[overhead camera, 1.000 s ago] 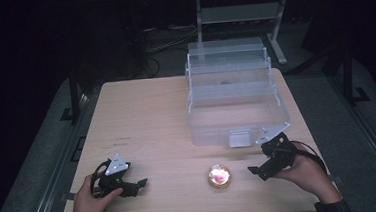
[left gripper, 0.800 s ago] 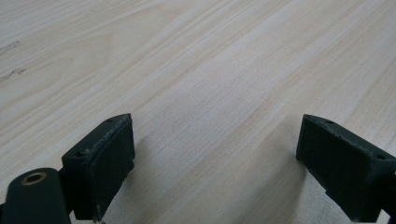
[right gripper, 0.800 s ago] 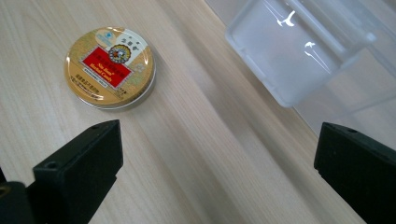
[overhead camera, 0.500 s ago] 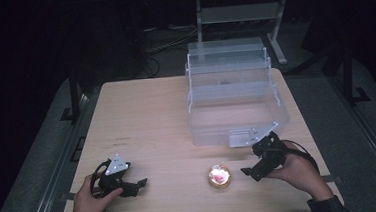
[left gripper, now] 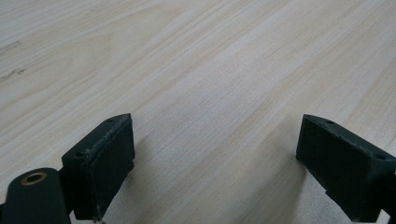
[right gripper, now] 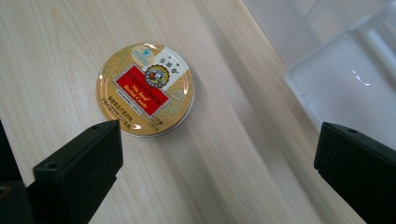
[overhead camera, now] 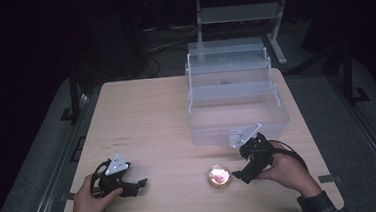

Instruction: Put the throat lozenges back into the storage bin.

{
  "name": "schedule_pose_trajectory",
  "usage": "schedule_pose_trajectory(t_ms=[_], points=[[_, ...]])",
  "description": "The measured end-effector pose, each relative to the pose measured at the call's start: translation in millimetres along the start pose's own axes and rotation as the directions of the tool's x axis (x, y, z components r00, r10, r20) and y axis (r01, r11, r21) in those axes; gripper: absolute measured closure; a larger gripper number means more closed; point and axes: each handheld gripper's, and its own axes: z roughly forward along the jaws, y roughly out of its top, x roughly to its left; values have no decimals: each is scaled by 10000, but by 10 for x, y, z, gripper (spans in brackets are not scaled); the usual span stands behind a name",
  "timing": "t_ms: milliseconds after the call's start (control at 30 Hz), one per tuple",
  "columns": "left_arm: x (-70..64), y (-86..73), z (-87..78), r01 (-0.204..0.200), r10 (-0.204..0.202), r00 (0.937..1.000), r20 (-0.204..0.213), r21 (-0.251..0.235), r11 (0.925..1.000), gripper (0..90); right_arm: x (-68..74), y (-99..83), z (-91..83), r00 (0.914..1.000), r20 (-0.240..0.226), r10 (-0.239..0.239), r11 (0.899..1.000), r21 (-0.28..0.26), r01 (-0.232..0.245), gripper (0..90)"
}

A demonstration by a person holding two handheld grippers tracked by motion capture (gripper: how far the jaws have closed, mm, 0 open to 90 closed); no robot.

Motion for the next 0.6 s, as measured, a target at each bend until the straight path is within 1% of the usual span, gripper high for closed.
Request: schedule_pose_trajectory(t_ms=[600], points=[[0,0,0,1,-1,10000,0,7,10000,106,103,168,131,9981,-330,-517,9981,317,527,8]])
